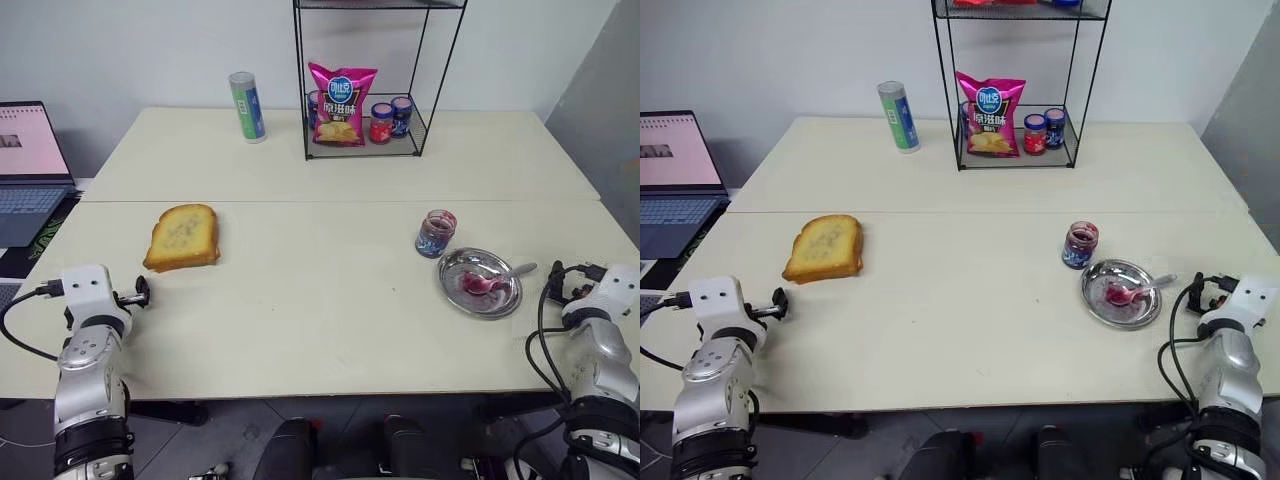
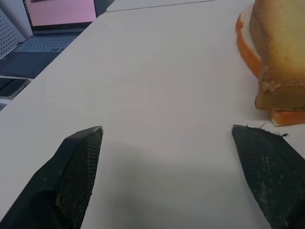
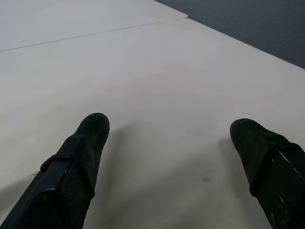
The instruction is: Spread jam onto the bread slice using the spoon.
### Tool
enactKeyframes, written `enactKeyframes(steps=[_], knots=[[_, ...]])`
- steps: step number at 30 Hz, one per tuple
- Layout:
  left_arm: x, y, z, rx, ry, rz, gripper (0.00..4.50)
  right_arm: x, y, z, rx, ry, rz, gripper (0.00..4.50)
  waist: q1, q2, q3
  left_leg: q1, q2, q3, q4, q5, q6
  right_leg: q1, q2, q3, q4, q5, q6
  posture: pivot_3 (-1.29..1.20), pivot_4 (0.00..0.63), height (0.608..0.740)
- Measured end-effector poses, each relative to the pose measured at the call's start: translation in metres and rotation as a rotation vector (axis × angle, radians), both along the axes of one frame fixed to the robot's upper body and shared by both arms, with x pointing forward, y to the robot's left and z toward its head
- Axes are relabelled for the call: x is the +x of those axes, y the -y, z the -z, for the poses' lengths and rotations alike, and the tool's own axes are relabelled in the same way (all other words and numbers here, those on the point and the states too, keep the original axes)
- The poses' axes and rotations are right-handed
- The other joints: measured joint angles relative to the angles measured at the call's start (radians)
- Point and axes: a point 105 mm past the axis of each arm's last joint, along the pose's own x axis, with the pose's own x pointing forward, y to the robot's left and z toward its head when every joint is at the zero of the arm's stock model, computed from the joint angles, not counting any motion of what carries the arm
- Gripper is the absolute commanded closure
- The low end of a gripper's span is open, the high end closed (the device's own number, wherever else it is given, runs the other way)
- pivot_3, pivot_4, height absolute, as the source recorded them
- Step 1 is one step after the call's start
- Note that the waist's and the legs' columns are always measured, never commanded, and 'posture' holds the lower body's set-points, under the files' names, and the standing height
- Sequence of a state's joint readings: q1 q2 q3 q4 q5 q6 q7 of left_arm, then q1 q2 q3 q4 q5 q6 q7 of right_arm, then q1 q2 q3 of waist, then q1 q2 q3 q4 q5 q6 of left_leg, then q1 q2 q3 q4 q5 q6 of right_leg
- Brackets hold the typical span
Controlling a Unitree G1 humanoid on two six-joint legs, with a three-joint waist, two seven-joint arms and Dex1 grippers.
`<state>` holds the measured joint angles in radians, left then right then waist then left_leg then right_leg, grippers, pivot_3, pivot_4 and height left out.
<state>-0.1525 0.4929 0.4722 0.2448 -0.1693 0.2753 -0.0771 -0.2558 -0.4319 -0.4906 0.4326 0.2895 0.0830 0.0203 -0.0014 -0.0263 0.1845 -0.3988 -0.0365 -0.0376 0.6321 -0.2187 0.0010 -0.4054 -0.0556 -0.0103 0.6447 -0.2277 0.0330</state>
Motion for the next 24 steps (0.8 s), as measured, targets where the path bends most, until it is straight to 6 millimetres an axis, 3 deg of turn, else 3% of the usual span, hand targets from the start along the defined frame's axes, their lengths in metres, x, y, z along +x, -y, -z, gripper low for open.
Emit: enactKeyframes(steps=[11, 16, 17, 19, 20, 21, 24], knots=[[-0.002, -0.004, -0.007, -0.024, 0.035, 0.009, 0.0, -0.002, 0.003, -0.005, -0.013, 0.021, 0.013, 0.03, 0.0, 0.0, 0.0, 0.0, 0.0, 0.0, 0.0, 0.0, 0.0, 0.0, 0.0, 0.0, 0.0, 0.0, 0.0, 0.0, 0.15, 0.74], [-0.014, -0.012, -0.025, -0.21, 0.187, -0.014, 0.0, 0.002, 0.005, -0.042, -0.11, 0.113, -0.005, 0.03, -0.001, 0.0, 0.0, 0.0, 0.0, 0.0, 0.0, 0.0, 0.0, -0.001, 0.0, 0.0, 0.0, 0.0, 0.0, 0.0, 0.15, 0.74], [-0.019, -0.01, -0.028, -0.348, 0.247, 0.011, 0.0, 0.011, -0.004, -0.072, -0.128, 0.195, -0.05, 0.03, -0.005, 0.001, 0.0, 0.0, 0.001, 0.001, 0.0, 0.0, 0.0, -0.001, 0.0, 0.0, 0.0, -0.001, 0.001, 0.0, 0.15, 0.74], [-0.018, -0.003, -0.031, -0.44, 0.277, 0.054, 0.0, 0.021, -0.02, -0.103, -0.15, 0.28, -0.125, 0.03, -0.005, 0.001, 0.0, 0.0, 0.001, 0.001, 0.0, 0.0, 0.0, 0.0, 0.0, -0.001, 0.001, -0.002, 0.003, 0.0, 0.15, 0.74], [-0.018, -0.001, -0.032, -0.461, 0.282, 0.064, 0.0, 0.023, -0.025, -0.108, -0.149, 0.294, -0.148, 0.03, -0.005, 0.0, 0.0, 0.0, 0.002, 0.0, 0.001, 0.0, 0.0, 0.0, 0.001, -0.001, 0.001, -0.002, 0.003, 0.0, 0.15, 0.74], [-0.018, 0.004, -0.032, -0.535, 0.294, 0.091, 0.0, 0.03, -0.043, -0.122, -0.145, 0.331, -0.243, 0.03, -0.005, 0.0, 0.0, 0.0, 0.002, 0.0, 0.001, 0.0, 0.0, 0.0, 0.001, -0.001, 0.001, -0.002, 0.003, 0.0, 0.15, 0.74], [-0.012, 0.027, -0.034, -0.729, 0.309, 0.211, 0.0, 0.046, -0.136, -0.16, -0.121, 0.4, -0.715, 0.03, -0.007, 0.001, 0.0, 0.0, 0.003, -0.001, 0.001, 0.0, 0.0, 0.0, 0.002, -0.002, 0.001, -0.002, 0.003, 0.0, 0.15, 0.74]])
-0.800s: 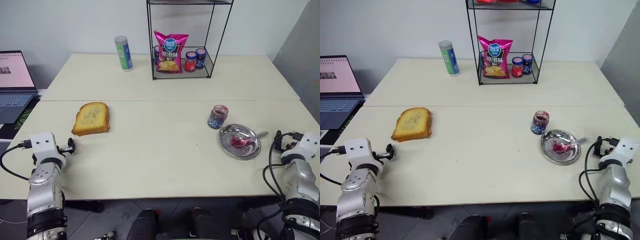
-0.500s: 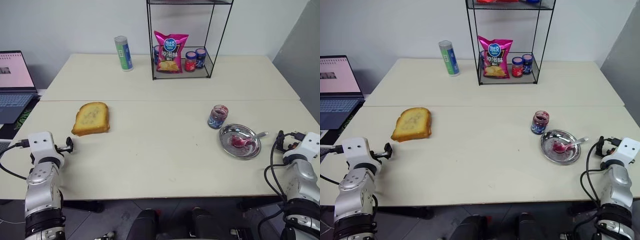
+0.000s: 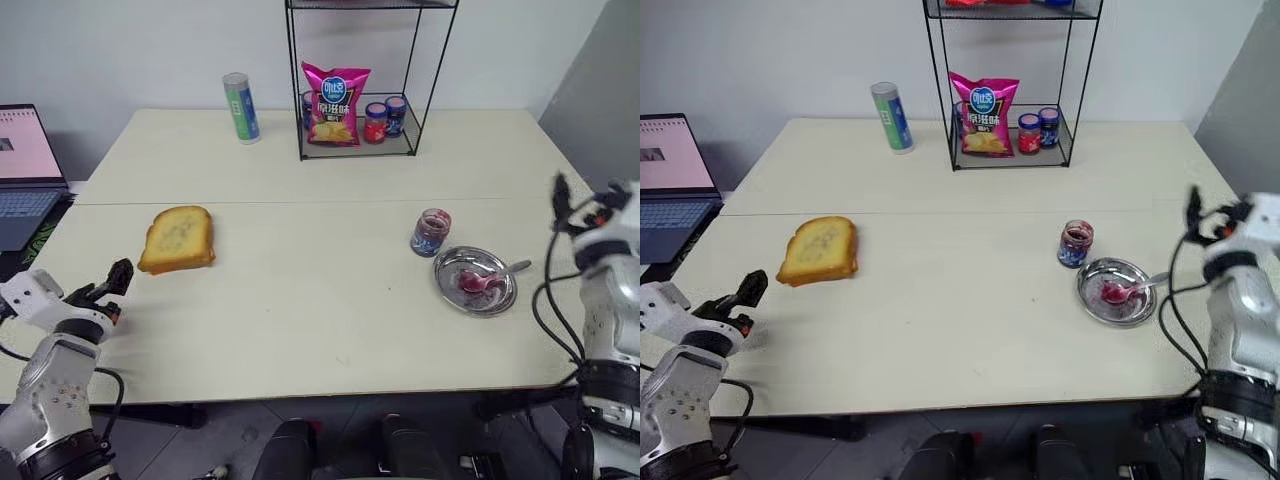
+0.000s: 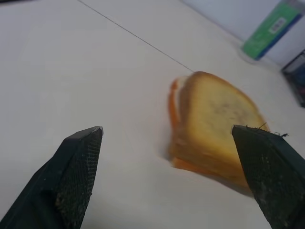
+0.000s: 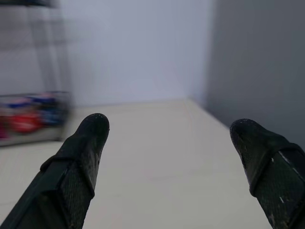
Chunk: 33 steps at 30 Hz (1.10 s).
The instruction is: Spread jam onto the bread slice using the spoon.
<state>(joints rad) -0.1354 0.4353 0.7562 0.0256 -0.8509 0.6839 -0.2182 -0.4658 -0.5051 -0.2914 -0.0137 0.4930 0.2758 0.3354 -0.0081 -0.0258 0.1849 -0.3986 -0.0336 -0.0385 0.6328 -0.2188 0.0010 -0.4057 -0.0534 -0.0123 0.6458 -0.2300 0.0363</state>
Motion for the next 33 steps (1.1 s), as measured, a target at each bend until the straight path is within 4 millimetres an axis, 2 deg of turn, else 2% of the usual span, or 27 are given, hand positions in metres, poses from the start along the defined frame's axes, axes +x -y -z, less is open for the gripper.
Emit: enactKeyframes(steps=[3, 6, 11, 17, 20, 27, 33], knots=[[0.008, 0.011, 0.003, -0.051, -0.007, 0.043, 0.0, -0.008, -0.065, -0.012, -0.072, -0.014, -0.326, 0.03, 0.008, 0.0, 0.0, -0.001, 0.0, -0.002, 0.0, 0.0, 0.0, 0.0, 0.0, -0.001, -0.001, 0.001, -0.002, 0.0, 0.15, 0.74], [0.018, 0.019, 0.007, -0.062, -0.023, 0.078, 0.0, -0.028, -0.122, -0.003, -0.141, -0.09, -0.625, 0.03, 0.016, -0.001, 0.0, -0.002, -0.002, -0.003, 0.0, 0.0, 0.0, 0.0, -0.001, -0.001, -0.001, 0.002, -0.005, 0.0, 0.15, 0.74], [0.039, 0.017, 0.005, -0.065, -0.001, 0.042, 0.0, -0.051, -0.174, 0.025, -0.136, -0.18, -0.859, 0.03, 0.015, -0.002, -0.001, -0.002, -0.003, -0.003, 0.001, 0.0, 0.0, 0.0, -0.002, 0.0, -0.001, 0.002, -0.005, 0.0, 0.15, 0.74], [0.049, 0.012, 0.013, -0.075, -0.024, 0.046, 0.0, -0.059, -0.192, 0.044, -0.167, -0.242, -0.926, 0.03, 0.014, -0.002, -0.001, -0.002, -0.003, -0.003, 0.001, 0.0, 0.0, -0.001, -0.002, -0.001, -0.001, 0.003, -0.005, 0.0, 0.15, 0.74], [0.051, 0.011, 0.013, -0.078, -0.013, 0.049, 0.42, -0.062, -0.196, 0.05, -0.186, -0.257, -0.944, 0.0, 0.013, -0.002, -0.001, -0.002, -0.003, -0.003, 0.001, 0.0, -0.001, -0.001, -0.002, 0.0, -0.001, 0.003, -0.005, 0.0, 0.15, 0.74], [0.051, 0.011, 0.011, -0.072, 0.003, 0.06, 1.89, -0.061, -0.199, 0.05, -0.17, -0.251, -0.938, 0.0, 0.014, -0.002, -0.001, -0.002, -0.003, -0.004, 0.001, 0.0, -0.001, -0.001, -0.002, -0.001, -0.001, 0.003, -0.005, 0.0, 0.15, 0.74], [0.049, 0.01, 0.013, -0.07, -0.002, 0.057, 3.2, -0.057, -0.194, 0.048, -0.168, -0.246, -0.903, 0.0, 0.014, -0.002, -0.001, -0.002, -0.003, -0.004, 0.001, 0.0, -0.001, -0.001, -0.002, -0.001, -0.001, 0.003, -0.005, 0.0, 0.15, 0.74]])
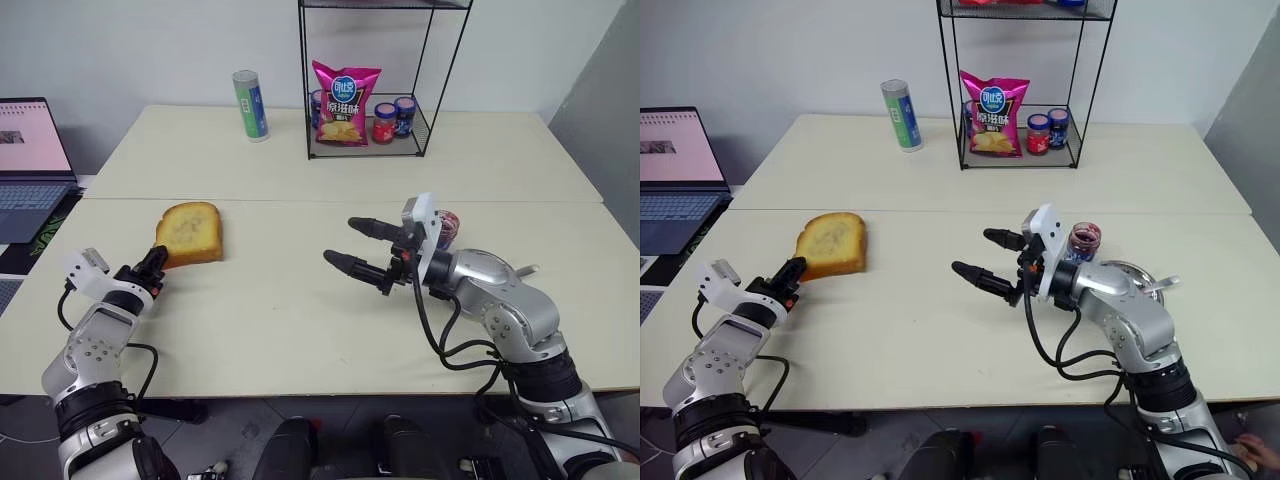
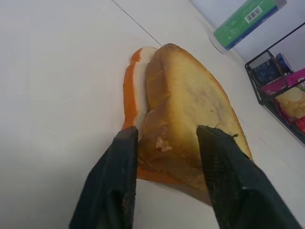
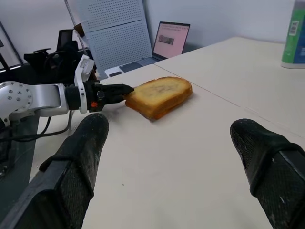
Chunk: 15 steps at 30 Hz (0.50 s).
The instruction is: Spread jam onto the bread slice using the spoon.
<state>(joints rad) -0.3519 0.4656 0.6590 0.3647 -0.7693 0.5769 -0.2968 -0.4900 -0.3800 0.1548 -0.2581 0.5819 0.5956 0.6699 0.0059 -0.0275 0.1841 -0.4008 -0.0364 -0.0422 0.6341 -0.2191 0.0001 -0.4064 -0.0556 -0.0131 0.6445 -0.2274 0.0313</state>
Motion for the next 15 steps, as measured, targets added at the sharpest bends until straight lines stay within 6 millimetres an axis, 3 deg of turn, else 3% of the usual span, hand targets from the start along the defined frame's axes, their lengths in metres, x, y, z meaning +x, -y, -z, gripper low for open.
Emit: enactKeyframes(steps=[6, 15], knots=[[0.0, -0.001, -0.001, 0.002, 0.001, -0.001, 4.43, 0.002, 0.004, -0.001, 0.008, -0.003, 0.019, 0.0, 0.0, 0.0, 0.0, 0.0, 0.0, 0.0, 0.0, 0.0, 0.0, 0.0, 0.0, 0.0, 0.0, 0.0, 0.0, 0.0, 0.15, 0.74], [0.0, -0.001, -0.001, 0.003, 0.002, -0.003, 4.43, 0.006, 0.012, -0.003, 0.018, -0.009, 0.059, 0.0, 0.0, 0.0, 0.0, 0.0, 0.0, 0.0, 0.0, 0.0, 0.0, 0.0, 0.0, 0.0, 0.0, 0.0, 0.0, 0.0, 0.15, 0.74]])
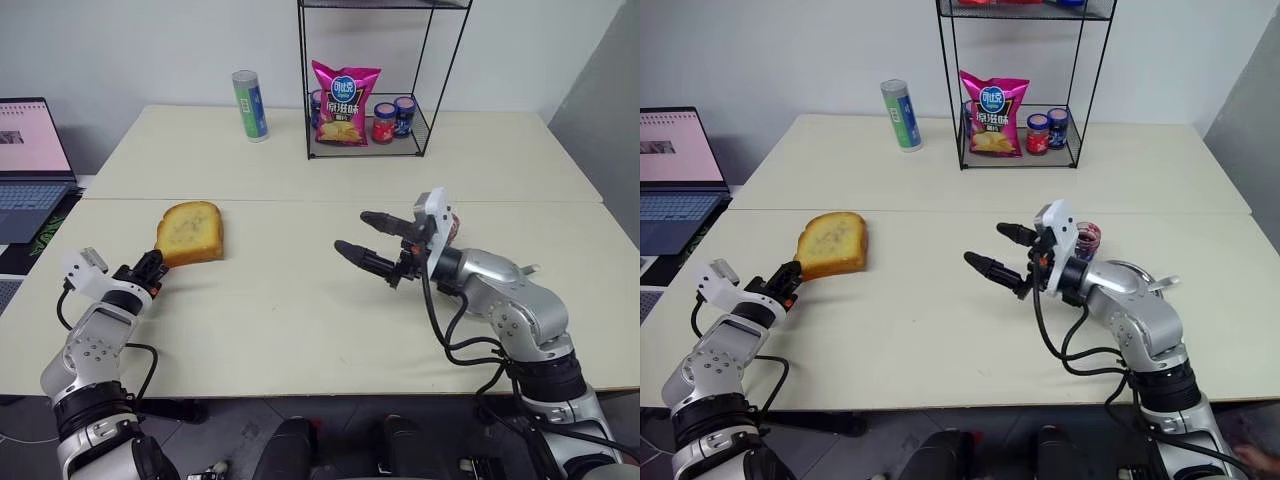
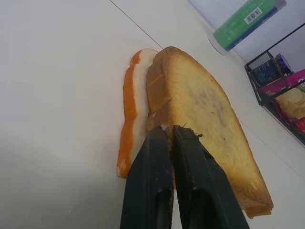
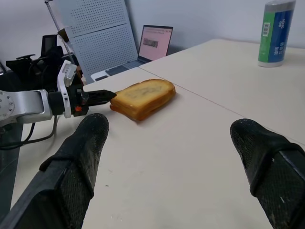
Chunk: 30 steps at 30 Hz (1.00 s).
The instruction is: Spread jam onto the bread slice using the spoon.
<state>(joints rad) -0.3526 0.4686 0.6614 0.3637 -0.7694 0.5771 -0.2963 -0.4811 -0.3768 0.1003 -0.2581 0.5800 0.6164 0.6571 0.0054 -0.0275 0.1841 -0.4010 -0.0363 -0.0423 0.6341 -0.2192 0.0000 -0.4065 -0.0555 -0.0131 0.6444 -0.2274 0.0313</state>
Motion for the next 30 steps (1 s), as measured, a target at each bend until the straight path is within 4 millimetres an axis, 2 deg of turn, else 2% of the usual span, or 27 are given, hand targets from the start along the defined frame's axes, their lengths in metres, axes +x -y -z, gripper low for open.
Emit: enactKeyframes(steps=[2, 5, 9, 14, 17, 21, 23, 25, 27, 29, 30], knots=[[0.0, 0.002, -0.005, 0.0, 0.011, 0.013, 4.43, 0.0, 0.0, 0.0, -0.001, 0.002, 0.003, 0.0, 0.0, 0.0, 0.0, 0.0, 0.0, 0.0, 0.0, 0.0, 0.0, 0.0, 0.0, 0.0, 0.0, 0.0, 0.0, 0.0, 0.15, 0.74], [0.002, 0.015, -0.03, 0.012, 0.08, 0.076, 4.43, 0.001, 0.001, -0.001, -0.006, 0.007, 0.007, 0.0, 0.001, -0.001, 0.001, -0.001, 0.0, -0.001, 0.0, 0.0, 0.0, 0.0, 0.0, 0.0, -0.001, 0.0, 0.0, 0.0, 0.15, 0.74], [0.003, 0.047, -0.066, 0.045, 0.163, 0.22, 4.43, 0.003, 0.005, -0.004, -0.008, 0.017, 0.019, 0.0, 0.001, -0.001, 0.001, -0.001, 0.0, -0.001, 0.0, 0.0, 0.0, 0.0, 0.0, 0.0, -0.001, 0.0, 0.0, 0.0, 0.15, 0.74], [0.002, 0.12, -0.106, 0.057, 0.261, 0.521, 4.43, 0.006, 0.021, -0.01, -0.028, 0.036, 0.055, 0.0, 0.002, -0.002, 0.001, -0.001, -0.001, -0.001, 0.0, 0.0, 0.0, 0.0, 0.0, 0.0, -0.001, 0.0, 0.0, 0.0, 0.15, 0.74], [-0.004, 0.16, -0.122, 0.066, 0.309, 0.677, 4.43, 0.007, 0.027, -0.019, -0.031, 0.056, 0.068, 0.0, -0.003, -0.002, 0.001, -0.001, -0.001, 0.0, 0.0, 0.0, 0.0, 0.0, 0.0, 0.0, -0.001, 0.0, 0.0, 0.0, 0.15, 0.74], [-0.012, 0.193, -0.108, 0.092, 0.248, 0.811, 4.43, 0.003, 0.034, -0.03, -0.021, 0.08, 0.081, 0.0, -0.012, -0.001, 0.001, 0.0, 0.0, 0.001, -0.002, 0.0, 0.0, 0.0, 0.001, 0.001, 0.0, -0.001, 0.0, 0.0, 0.15, 0.74], [-0.016, 0.204, -0.08, 0.126, 0.155, 0.837, 4.43, -0.001, 0.035, -0.033, -0.029, 0.085, 0.078, 0.0, -0.012, -0.001, 0.001, 0.001, 0.0, 0.001, -0.004, 0.0, 0.0, 0.0, 0.001, 0.001, 0.0, -0.001, -0.001, 0.0, 0.15, 0.74], [-0.023, 0.208, -0.032, 0.177, -0.017, 0.846, 4.43, -0.008, 0.036, -0.031, -0.037, 0.072, 0.07, 0.0, -0.012, -0.001, 0.001, 0.0, 0.0, 0.001, -0.004, 0.0, 0.0, -0.001, 0.001, 0.001, 0.0, -0.002, -0.002, 0.0, 0.15, 0.74], [-0.03, 0.208, 0.002, 0.23, -0.126, 0.841, 4.43, -0.017, 0.041, -0.02, -0.064, 0.024, 0.062, 0.0, -0.006, -0.001, 0.001, 0.0, 0.0, 0.0, -0.004, 0.0, 0.0, -0.001, 0.001, 0.001, 0.0, -0.003, -0.003, 0.0, 0.15, 0.74], [-0.031, 0.205, 0.014, 0.264, -0.158, 0.818, 4.43, -0.026, 0.045, -0.005, -0.095, -0.043, 0.053, 0.0, 0.001, -0.001, 0.001, -0.001, 0.0, -0.001, -0.004, 0.0, 0.0, -0.001, 0.0, 0.0, -0.001, -0.003, -0.004, 0.0, 0.15, 0.74], [-0.03, 0.205, 0.014, 0.279, -0.148, 0.814, 4.43, -0.033, 0.047, 0.003, -0.114, -0.075, 0.04, 0.0, 0.006, -0.001, 0.001, -0.001, -0.001, -0.001, -0.003, 0.0, 0.0, -0.001, 0.0, 0.0, -0.001, -0.005, -0.004, 0.0, 0.15, 0.74]])
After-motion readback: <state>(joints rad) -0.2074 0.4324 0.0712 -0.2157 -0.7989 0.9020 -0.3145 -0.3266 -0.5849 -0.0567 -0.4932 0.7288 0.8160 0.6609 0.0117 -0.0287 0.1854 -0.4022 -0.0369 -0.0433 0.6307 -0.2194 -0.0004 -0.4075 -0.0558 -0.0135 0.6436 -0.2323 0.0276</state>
